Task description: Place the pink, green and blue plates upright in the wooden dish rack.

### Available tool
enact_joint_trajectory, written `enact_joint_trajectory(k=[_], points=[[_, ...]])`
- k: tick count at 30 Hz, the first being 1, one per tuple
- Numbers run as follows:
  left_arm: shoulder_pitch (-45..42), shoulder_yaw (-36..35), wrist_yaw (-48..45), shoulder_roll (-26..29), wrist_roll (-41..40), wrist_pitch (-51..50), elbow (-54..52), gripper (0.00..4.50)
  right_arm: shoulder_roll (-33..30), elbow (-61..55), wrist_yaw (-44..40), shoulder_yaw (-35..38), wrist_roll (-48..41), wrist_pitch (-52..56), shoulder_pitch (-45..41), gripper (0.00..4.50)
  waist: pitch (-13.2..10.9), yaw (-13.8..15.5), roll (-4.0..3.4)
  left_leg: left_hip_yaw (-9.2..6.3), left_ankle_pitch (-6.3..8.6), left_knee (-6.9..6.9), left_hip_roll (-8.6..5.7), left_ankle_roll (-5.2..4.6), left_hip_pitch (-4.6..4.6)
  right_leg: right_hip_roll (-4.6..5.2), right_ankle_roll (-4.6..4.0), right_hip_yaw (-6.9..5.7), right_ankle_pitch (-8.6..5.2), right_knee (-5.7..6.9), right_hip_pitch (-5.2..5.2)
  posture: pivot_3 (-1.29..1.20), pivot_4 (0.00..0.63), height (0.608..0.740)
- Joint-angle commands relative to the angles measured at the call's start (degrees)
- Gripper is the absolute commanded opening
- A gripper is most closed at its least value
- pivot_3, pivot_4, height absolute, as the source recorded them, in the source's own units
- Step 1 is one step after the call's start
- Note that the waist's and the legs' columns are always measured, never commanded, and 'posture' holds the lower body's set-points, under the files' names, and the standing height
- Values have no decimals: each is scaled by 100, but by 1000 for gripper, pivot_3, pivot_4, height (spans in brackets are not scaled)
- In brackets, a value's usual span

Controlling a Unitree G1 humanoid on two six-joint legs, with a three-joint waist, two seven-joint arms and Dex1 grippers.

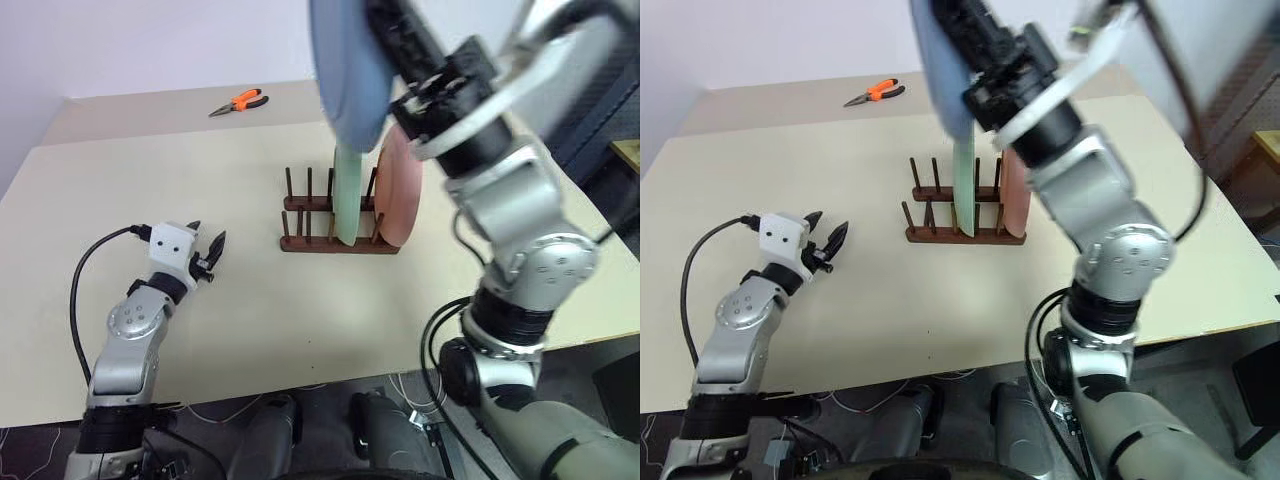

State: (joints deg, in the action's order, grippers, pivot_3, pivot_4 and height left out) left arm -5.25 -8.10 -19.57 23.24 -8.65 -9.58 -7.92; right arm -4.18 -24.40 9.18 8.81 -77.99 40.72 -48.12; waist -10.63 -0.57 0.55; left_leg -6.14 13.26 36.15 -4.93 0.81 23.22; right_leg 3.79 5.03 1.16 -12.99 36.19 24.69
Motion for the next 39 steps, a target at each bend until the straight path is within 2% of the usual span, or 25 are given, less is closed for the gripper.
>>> enact_joint_trajectory(k=[1,12,19,23,27,33,39], points=[[-2,-41,64,-25,44,89,-236,2490,285,30,336,-244,-9,-148,-108,22,0,-3,0,0,0,0,0,0,1,-1,-1,0,1,0,1,0,150,740],[82,72,109,-146,82,17,-343,2490,570,380,957,-372,-116,-53,70,22,0,-31,-1,0,0,-3,1,0,0,-5,-1,0,1,2,4,0,150,740],[-32,334,-165,-77,148,38,-199,2490,588,555,1002,-434,-269,62,10,22,0,-33,-1,1,0,-3,1,0,1,-6,-1,0,1,2,5,0,150,740],[-225,586,-551,-113,-92,-363,-101,2490,353,440,1047,-284,-574,145,83,22,0,-24,-1,1,0,-2,0,0,1,-6,-1,0,1,1,3,0,150,740],[-467,780,-830,-201,-266,-679,23,2490,581,512,1064,-523,-302,11,43,22,0,-43,-1,1,0,-3,1,0,1,-7,-1,-1,1,2,4,0,150,740],[-706,860,-1064,-314,-467,-1074,234,2490,581,508,1014,-578,-124,-4,43,22,0,-53,-1,1,-1,-3,2,0,1,-10,-1,-1,1,4,6,0,150,740],[-858,1277,-1629,-467,-762,-1574,358,2490,554,515,950,-588,49,-11,31,22,0,-25,-1,1,-1,0,-1,-1,1,-10,0,-2,1,4,3,0,150,740]])
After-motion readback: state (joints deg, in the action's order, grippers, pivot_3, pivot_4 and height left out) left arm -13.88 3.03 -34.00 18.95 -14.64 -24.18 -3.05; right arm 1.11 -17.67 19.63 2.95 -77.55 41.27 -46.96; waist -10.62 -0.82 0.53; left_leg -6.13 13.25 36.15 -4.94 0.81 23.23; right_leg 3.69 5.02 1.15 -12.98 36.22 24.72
